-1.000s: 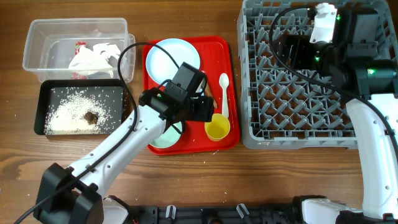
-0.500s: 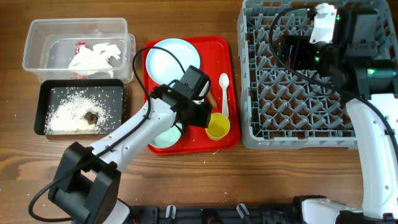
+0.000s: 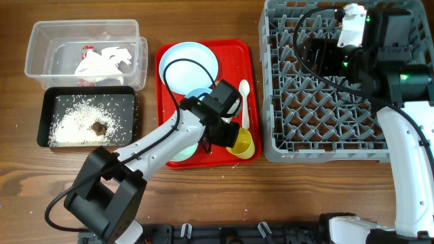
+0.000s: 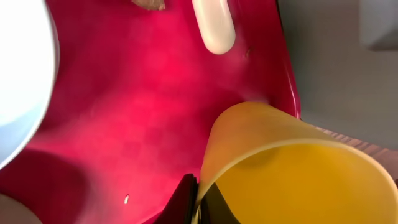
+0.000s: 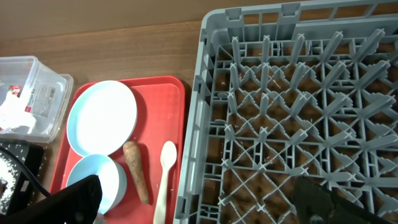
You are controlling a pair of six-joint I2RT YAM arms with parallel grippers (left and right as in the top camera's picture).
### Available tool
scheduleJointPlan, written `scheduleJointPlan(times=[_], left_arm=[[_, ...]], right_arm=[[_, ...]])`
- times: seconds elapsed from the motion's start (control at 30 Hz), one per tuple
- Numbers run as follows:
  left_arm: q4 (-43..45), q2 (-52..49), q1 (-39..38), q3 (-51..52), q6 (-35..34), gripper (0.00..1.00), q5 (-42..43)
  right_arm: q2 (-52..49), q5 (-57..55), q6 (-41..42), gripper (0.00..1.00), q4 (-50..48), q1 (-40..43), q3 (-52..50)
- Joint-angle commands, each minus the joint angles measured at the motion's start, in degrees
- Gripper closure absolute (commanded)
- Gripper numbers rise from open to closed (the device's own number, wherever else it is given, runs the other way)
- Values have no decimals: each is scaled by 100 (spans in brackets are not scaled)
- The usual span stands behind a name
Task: Sort waste into correct bins and load items into the dishwasher rack
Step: 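Set the green bowl down and grasp the yellow cup with left gripper, then lift the yellow cup and hand it to the right gripper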
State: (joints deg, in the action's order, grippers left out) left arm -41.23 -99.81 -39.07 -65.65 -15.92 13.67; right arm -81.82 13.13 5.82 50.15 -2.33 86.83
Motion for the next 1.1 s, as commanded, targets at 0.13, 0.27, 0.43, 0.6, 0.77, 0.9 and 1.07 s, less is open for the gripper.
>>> scheduleJointPlan(times=[0.13, 0.27, 0.43, 0.6, 0.77, 0.9, 1.07], left_arm=[[22, 278, 702, -479, 9, 96, 1816], [57, 601, 1587, -612, 9, 96, 2791], [431, 704, 2979, -612, 2, 96, 5001], [791, 704, 3587, -612, -256, 96, 5993], [1174, 704, 3694, -612, -658, 96, 6540], [1635, 704, 3694, -612, -1091, 96, 6542], [2076, 704, 3694, -612, -1539, 96, 6605]], right_arm=[[-61, 1008, 9, 0, 4, -31, 81], [-153, 1816, -260, 0, 7, -31, 81], [-682, 3915, -940, 0, -79, -31, 81], [-1300, 5864, -1626, 2, -334, -50, 81], [-1681, 6050, -1770, 4, -723, -376, 81], [-1720, 6000, -1764, 7, -1327, -876, 81], [-1720, 5757, -1567, 11, -1718, -1204, 81]])
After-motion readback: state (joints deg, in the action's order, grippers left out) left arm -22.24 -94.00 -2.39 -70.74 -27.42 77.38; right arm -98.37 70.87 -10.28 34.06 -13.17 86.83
